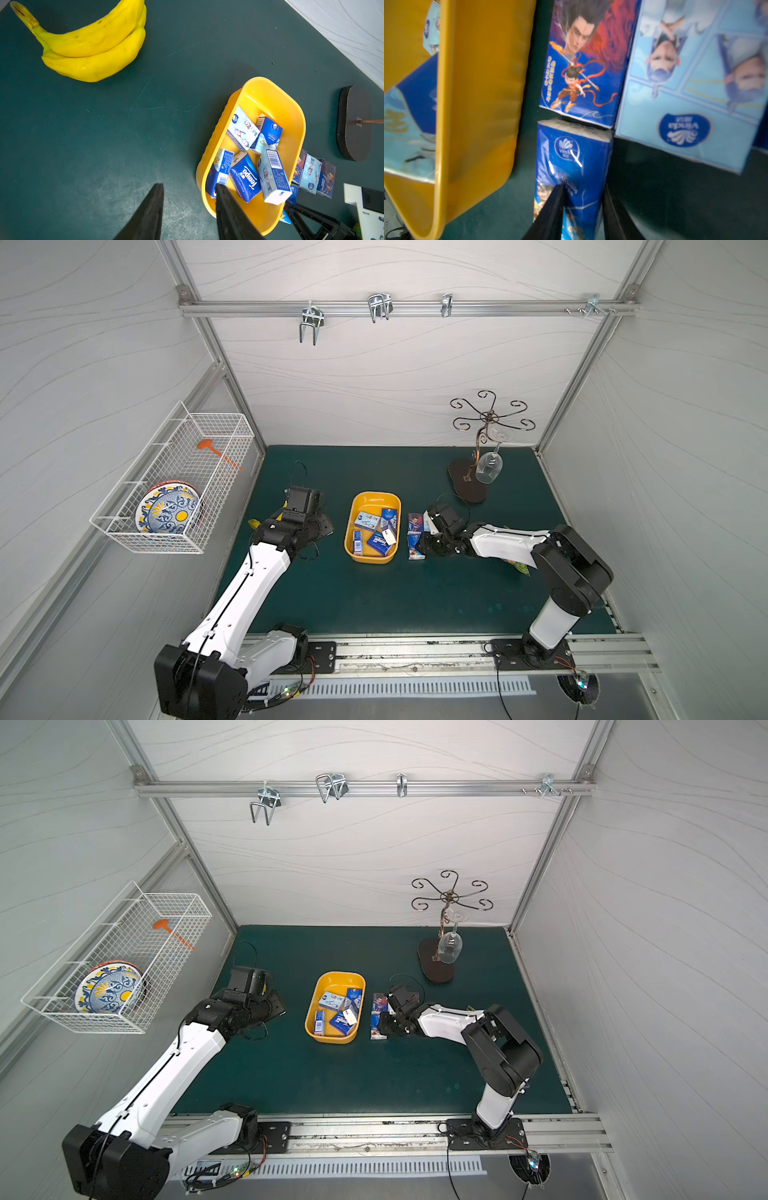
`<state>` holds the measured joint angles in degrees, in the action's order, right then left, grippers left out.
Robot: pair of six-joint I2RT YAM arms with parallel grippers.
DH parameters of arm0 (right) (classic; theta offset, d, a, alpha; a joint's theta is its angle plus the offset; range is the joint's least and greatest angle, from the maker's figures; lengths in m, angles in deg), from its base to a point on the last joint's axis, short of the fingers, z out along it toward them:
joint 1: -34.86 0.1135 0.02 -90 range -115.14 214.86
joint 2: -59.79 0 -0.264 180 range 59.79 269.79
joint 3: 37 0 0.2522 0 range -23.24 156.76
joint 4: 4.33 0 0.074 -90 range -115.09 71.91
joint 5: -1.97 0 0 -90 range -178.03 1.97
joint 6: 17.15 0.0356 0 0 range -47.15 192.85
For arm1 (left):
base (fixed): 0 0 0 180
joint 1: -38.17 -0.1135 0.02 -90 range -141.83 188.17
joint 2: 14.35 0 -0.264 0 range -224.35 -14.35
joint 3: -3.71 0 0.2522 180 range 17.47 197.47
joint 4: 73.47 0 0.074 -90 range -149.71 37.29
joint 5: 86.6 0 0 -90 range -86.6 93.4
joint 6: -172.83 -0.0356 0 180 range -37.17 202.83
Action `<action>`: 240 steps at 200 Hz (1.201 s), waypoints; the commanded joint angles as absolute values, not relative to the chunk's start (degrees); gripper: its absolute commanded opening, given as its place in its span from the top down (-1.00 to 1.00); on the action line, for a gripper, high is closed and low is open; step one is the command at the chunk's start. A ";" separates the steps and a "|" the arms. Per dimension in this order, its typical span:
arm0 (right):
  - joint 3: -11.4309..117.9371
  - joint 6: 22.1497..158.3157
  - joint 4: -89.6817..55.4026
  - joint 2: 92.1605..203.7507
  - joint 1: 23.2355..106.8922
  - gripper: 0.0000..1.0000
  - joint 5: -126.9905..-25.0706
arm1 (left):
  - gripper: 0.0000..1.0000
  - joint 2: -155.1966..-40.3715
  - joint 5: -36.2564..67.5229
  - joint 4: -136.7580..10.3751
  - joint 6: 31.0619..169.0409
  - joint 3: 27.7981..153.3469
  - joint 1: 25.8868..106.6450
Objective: Take the pocket tissues out of the storage box
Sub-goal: Place the pocket tissues at the center of the board, then pick up the pocket tissues from the storage box.
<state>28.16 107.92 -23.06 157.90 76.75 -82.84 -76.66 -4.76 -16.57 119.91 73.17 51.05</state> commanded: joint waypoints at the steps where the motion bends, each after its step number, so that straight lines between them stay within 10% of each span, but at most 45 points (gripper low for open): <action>1: 28.72 108.36 -24.93 159.93 76.17 0.31 -83.20 | 0.10 -76.77 -5.58 -17.52 119.39 75.65 51.19; 153: 31.90 107.33 -28.61 151.10 76.64 0.01 -83.14 | 0.10 -76.23 -5.63 -17.26 119.31 75.92 51.17; 240: 47.44 92.62 -41.06 156.26 90.88 -0.18 -102.67 | 0.10 -76.61 -5.70 -17.18 119.75 75.65 51.17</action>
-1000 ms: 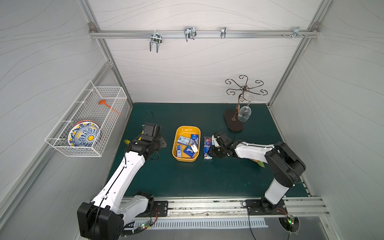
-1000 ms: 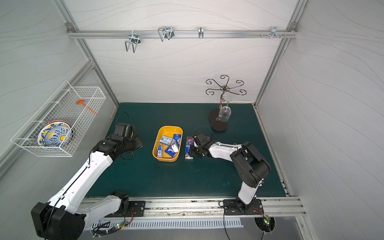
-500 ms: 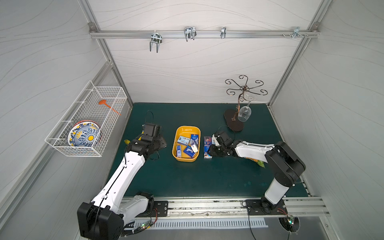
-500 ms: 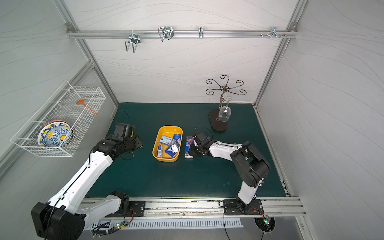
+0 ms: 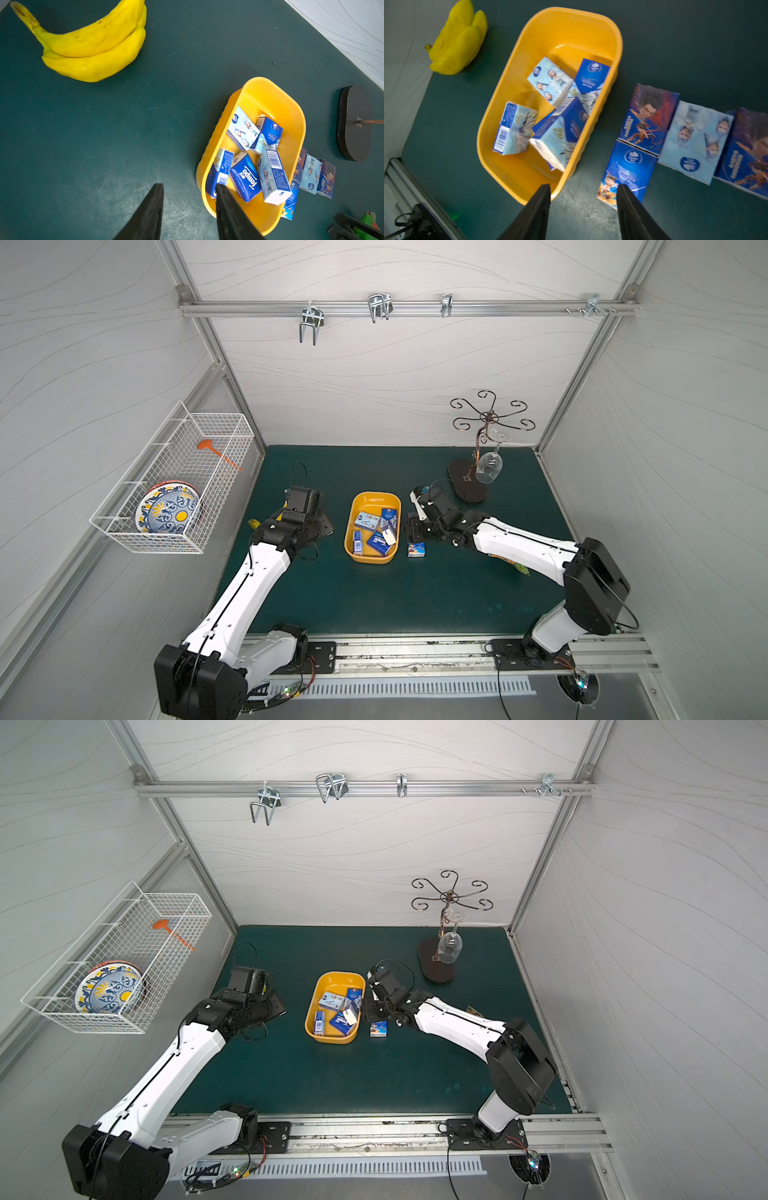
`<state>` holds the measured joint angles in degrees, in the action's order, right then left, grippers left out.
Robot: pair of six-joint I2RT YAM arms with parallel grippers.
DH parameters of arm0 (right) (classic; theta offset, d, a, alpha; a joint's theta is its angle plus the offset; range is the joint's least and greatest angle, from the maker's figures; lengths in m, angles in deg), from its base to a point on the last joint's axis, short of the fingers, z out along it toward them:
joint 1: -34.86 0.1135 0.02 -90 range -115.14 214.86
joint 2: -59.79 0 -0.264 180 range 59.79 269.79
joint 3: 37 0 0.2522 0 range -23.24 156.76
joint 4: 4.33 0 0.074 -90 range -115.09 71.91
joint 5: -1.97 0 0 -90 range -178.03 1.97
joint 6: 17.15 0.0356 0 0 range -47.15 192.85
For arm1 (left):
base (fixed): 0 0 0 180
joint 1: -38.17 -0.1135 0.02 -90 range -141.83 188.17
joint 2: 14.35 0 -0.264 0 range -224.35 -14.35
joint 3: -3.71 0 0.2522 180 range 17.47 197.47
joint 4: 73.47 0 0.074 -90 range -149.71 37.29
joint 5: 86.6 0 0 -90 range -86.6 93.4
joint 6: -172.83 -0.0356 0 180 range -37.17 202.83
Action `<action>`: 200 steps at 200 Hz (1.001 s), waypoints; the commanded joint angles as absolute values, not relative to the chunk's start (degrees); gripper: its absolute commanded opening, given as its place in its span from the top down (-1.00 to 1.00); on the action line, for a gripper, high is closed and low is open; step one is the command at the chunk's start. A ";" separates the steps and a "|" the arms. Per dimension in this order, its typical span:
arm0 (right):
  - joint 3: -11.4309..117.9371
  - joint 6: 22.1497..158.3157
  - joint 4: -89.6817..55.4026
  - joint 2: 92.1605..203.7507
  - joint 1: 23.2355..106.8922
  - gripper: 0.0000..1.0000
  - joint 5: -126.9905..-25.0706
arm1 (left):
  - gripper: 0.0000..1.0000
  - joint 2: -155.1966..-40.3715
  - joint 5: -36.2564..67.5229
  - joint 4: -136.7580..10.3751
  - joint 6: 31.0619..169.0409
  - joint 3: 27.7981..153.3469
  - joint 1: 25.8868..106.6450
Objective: Take the pocket tissues out of the storage box
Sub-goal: Pick up the pocket tissues from the storage box.
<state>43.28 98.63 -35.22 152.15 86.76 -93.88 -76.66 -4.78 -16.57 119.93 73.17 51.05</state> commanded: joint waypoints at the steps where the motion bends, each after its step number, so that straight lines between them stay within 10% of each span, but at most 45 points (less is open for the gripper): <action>1: 47.70 92.54 -41.18 156.41 91.04 -0.18 -102.91 | 0.10 -76.60 -5.72 -17.18 119.75 75.65 51.17; 102: 63.44 90.25 -47.86 172.40 96.36 -0.26 -113.86 | 0.09 -75.93 -6.09 -16.73 119.39 75.61 51.17; 200: 64.56 91.77 -47.14 172.57 96.39 0.31 -112.97 | 0.09 -75.79 -6.11 -16.73 119.39 75.56 51.17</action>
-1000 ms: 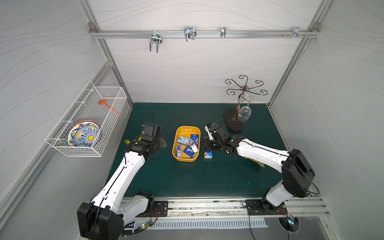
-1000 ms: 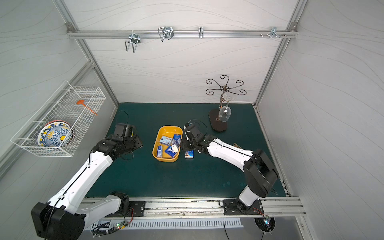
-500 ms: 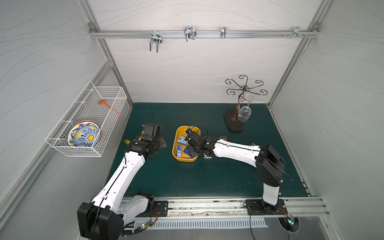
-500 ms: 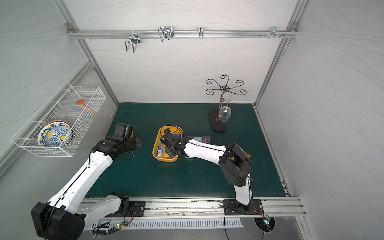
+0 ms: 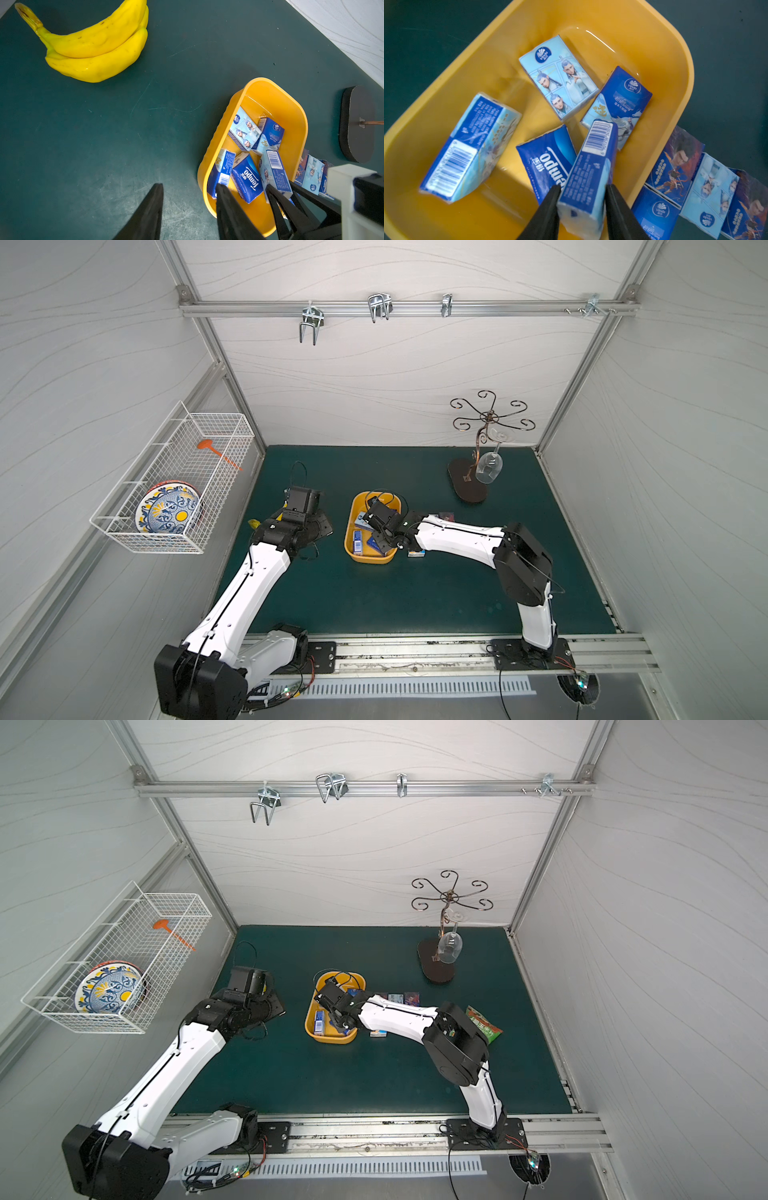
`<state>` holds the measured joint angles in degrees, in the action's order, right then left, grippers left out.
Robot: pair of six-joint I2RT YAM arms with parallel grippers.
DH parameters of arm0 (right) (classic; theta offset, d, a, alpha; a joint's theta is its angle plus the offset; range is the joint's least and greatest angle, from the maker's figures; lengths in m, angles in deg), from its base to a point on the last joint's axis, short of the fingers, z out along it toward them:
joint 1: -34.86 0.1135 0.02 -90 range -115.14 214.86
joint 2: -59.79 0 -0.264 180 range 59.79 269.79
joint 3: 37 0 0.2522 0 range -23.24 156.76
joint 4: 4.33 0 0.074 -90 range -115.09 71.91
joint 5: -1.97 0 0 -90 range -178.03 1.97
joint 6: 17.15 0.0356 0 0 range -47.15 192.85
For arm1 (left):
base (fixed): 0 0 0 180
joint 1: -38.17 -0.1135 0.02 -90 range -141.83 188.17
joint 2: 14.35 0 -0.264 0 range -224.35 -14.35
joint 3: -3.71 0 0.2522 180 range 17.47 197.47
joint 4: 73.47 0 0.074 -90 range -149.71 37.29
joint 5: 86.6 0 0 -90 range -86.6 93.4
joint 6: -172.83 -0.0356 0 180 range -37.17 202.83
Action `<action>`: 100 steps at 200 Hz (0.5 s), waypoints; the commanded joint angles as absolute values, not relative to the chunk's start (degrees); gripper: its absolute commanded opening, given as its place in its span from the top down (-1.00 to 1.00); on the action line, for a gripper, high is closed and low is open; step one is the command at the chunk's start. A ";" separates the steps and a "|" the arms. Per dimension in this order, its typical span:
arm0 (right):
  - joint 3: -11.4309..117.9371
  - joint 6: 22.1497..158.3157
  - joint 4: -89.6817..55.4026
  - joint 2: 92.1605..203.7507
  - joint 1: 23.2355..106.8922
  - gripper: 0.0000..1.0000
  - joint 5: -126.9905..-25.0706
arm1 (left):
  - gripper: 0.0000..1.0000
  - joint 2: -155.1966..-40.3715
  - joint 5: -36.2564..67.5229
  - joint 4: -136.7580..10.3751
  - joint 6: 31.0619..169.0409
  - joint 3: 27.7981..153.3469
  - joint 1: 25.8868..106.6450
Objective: Take the pocket tissues out of the storage box
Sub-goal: Pick up the pocket tissues from the storage box.
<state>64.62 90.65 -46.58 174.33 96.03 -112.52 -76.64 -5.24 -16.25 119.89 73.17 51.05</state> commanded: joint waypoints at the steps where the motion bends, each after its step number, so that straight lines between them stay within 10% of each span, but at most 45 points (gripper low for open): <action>1: 64.52 91.80 -47.12 172.47 96.39 0.32 -112.94 | 0.09 -75.84 -6.10 -16.73 119.39 75.61 51.17; 100: 46.38 94.98 -44.61 148.97 94.22 0.41 -112.52 | 0.09 -75.93 -5.93 -17.08 119.17 76.40 51.19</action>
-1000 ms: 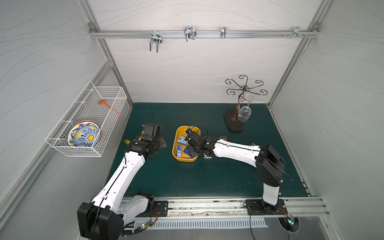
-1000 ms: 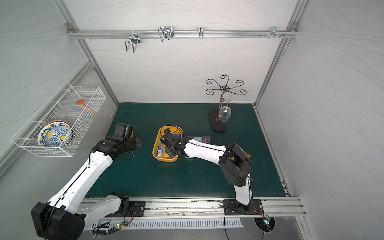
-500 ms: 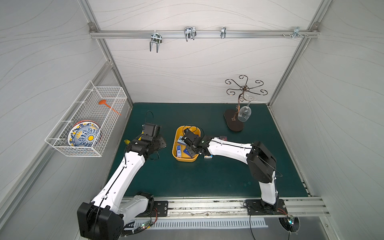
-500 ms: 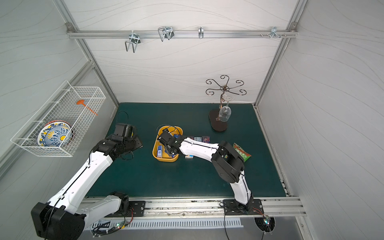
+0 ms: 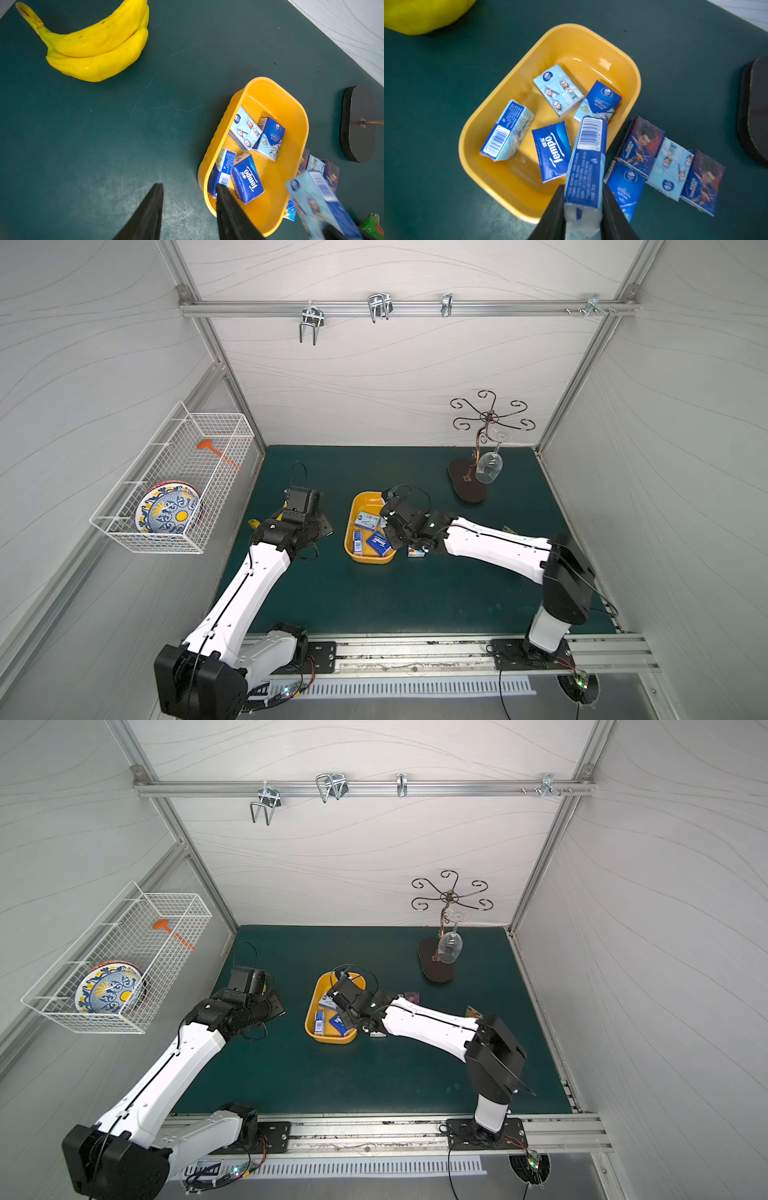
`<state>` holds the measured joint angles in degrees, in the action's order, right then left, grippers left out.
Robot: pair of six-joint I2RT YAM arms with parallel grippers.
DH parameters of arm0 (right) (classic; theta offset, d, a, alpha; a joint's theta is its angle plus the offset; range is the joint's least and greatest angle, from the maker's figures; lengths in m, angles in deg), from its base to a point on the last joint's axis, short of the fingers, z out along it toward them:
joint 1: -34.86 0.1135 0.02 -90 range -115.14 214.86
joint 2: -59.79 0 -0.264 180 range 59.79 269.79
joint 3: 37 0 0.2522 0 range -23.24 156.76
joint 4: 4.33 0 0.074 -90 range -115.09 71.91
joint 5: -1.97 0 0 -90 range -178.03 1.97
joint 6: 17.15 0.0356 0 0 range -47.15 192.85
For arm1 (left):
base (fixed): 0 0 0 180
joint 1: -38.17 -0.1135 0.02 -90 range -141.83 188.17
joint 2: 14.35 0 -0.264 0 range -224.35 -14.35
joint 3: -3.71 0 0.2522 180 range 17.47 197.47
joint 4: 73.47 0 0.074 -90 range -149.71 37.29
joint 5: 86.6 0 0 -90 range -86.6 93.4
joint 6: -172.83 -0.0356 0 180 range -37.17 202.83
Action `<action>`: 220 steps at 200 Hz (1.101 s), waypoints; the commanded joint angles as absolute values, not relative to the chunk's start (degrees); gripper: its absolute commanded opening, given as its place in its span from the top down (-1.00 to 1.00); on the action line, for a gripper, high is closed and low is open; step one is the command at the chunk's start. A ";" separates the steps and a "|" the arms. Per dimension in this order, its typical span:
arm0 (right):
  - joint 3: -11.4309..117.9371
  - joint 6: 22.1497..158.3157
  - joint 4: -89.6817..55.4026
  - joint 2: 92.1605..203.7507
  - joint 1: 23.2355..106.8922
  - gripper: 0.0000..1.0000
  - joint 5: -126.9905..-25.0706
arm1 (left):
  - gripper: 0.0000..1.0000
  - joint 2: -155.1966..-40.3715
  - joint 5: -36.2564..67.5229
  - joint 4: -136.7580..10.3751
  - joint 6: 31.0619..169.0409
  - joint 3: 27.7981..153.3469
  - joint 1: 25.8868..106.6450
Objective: Take the pocket tissues out of the storage box
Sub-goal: Pick up the pocket tissues from the storage box, then place the pocket tissues at the center of the board.
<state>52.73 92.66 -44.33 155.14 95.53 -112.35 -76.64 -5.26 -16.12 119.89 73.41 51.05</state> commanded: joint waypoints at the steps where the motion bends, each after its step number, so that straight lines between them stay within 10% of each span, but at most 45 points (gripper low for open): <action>1: 46.07 95.03 -44.67 148.59 94.12 0.41 -112.49 | 0.09 -75.90 -5.97 -17.08 119.15 76.38 51.18; 88: 21.38 99.32 -50.87 125.38 86.72 0.43 -112.76 | 0.10 -76.47 -5.54 -18.05 119.57 76.99 51.19; 220: 23.14 99.19 -52.02 143.74 95.04 0.27 -119.80 | 0.09 -76.14 -6.18 -17.17 119.22 77.06 51.22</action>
